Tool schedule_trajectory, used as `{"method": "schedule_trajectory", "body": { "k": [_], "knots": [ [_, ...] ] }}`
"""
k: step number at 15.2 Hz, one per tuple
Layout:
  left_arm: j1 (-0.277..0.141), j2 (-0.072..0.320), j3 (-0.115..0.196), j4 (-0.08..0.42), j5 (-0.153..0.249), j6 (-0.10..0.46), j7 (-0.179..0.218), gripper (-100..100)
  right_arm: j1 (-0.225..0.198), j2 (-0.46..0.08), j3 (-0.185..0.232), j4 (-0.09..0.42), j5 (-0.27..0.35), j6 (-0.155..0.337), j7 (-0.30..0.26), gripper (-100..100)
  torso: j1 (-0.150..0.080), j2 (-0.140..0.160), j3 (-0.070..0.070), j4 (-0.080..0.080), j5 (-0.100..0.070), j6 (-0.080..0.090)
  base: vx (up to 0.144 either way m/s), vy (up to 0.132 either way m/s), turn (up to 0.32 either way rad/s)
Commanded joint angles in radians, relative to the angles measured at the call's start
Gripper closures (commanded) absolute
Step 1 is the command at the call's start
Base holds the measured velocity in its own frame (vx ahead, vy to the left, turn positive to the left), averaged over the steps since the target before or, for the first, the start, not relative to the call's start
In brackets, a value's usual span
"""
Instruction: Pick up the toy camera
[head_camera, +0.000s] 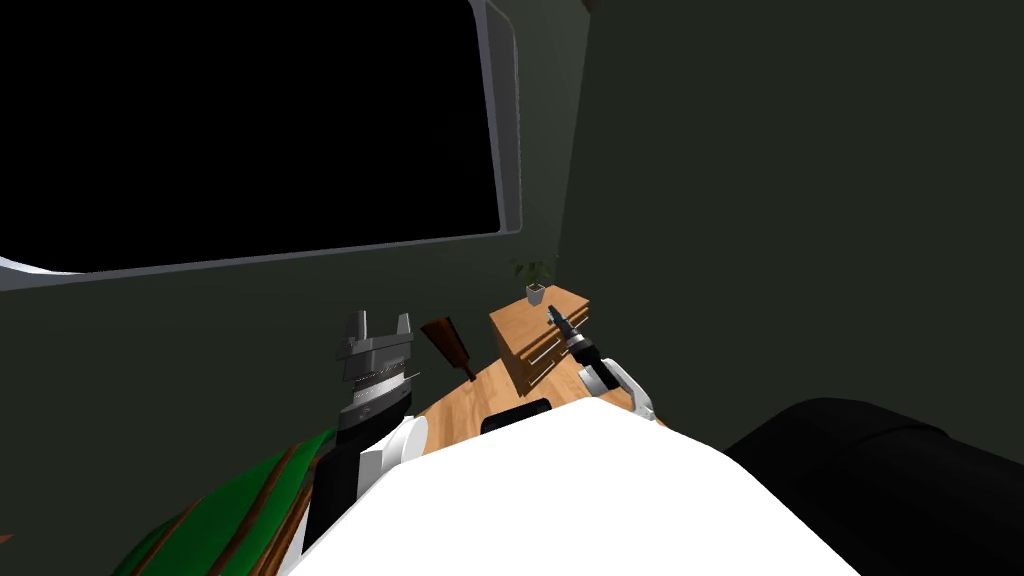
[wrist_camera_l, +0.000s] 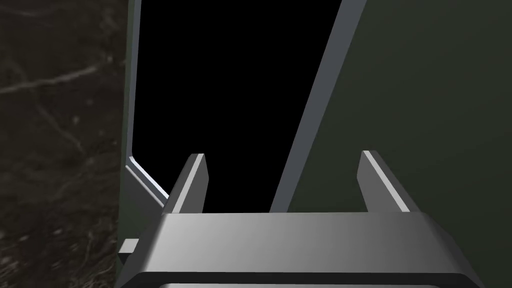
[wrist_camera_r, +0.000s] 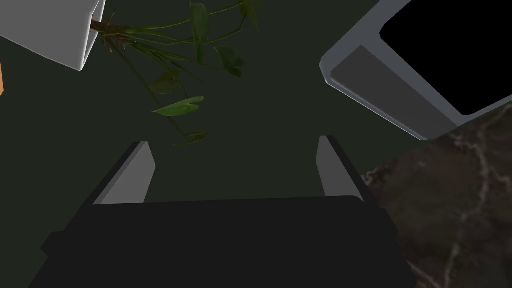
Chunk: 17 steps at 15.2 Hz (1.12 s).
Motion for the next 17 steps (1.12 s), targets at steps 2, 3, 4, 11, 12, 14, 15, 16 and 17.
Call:
{"method": "schedule_trajectory", "body": {
  "k": [2, 3, 4, 11, 12, 14, 15, 16, 17],
  "knots": [
    [0.0, 0.0, 0.0, 0.0, 0.0, 0.0, 0.0, 0, -0.015, -0.042, -0.005, 0.066, 0.05, 0.035, 0.053, -100, 0.0, 0.0, 0.0, 0.0, 0.0, 0.0, -0.011, 0.121, 0.032],
    [0.0, 0.0, 0.0, 0.0, 0.0, 0.0, 0.0, 0, -0.015, -0.042, -0.005, 0.074, 0.05, 0.035, 0.053, -100, 0.0, -0.001, 0.0, 0.0, 0.0, 0.0, -0.003, 0.103, 0.027],
    [0.0, 0.0, 0.0, 0.0, 0.0, 0.0, 0.0, 0, -0.024, -0.064, -0.008, 0.107, 0.074, 0.051, 0.078, -100, -0.001, -0.001, 0.0, 0.0, 0.0, 0.0, -0.003, 0.106, 0.039],
    [0.0, 0.0, 0.0, 0.0, 0.0, 0.0, 0.0, 0, -0.052, -0.13, -0.02, 0.223, 0.152, 0.102, 0.157, -100, -0.003, -0.002, -0.001, 0.0, -0.001, 0.0, 0.002, 0.088, 0.026],
    [0.0, 0.0, 0.0, 0.0, 0.0, 0.0, 0.0, 0, -0.052, -0.13, -0.02, 0.231, 0.152, 0.102, 0.157, -100, -0.004, -0.002, -0.001, 0.0, -0.001, 0.0, 0.001, 0.075, 0.032],
    [0.0, 0.0, 0.0, 0.0, 0.0, 0.0, 0.0, 0, -0.062, -0.152, -0.024, 0.272, 0.179, 0.12, 0.184, -100, -0.003, -0.002, -0.001, 0.0, -0.001, 0.0, 0.008, 0.089, 0.033],
    [0.0, 0.0, 0.0, 0.0, 0.0, 0.0, 0.0, 0, -0.062, -0.152, -0.024, 0.272, 0.179, 0.12, 0.184, -100, -0.003, -0.002, -0.001, 0.0, -0.001, 0.0, 0.002, 0.065, 0.007],
    [0.0, 0.0, 0.0, 0.0, 0.0, 0.0, 0.0, 0, -0.072, -0.174, -0.028, 0.304, 0.206, 0.138, 0.211, -100, -0.004, -0.001, -0.001, 0.0, -0.001, 0.0, 0.001, 0.073, 0.028],
    [0.0, 0.0, 0.0, 0.0, 0.0, 0.0, 0.0, 0, -0.072, -0.174, -0.028, 0.313, 0.206, 0.138, 0.211, -100, -0.004, -0.001, -0.001, 0.0, -0.001, 0.0, 0.007, 0.072, 0.031]
  ]
}}
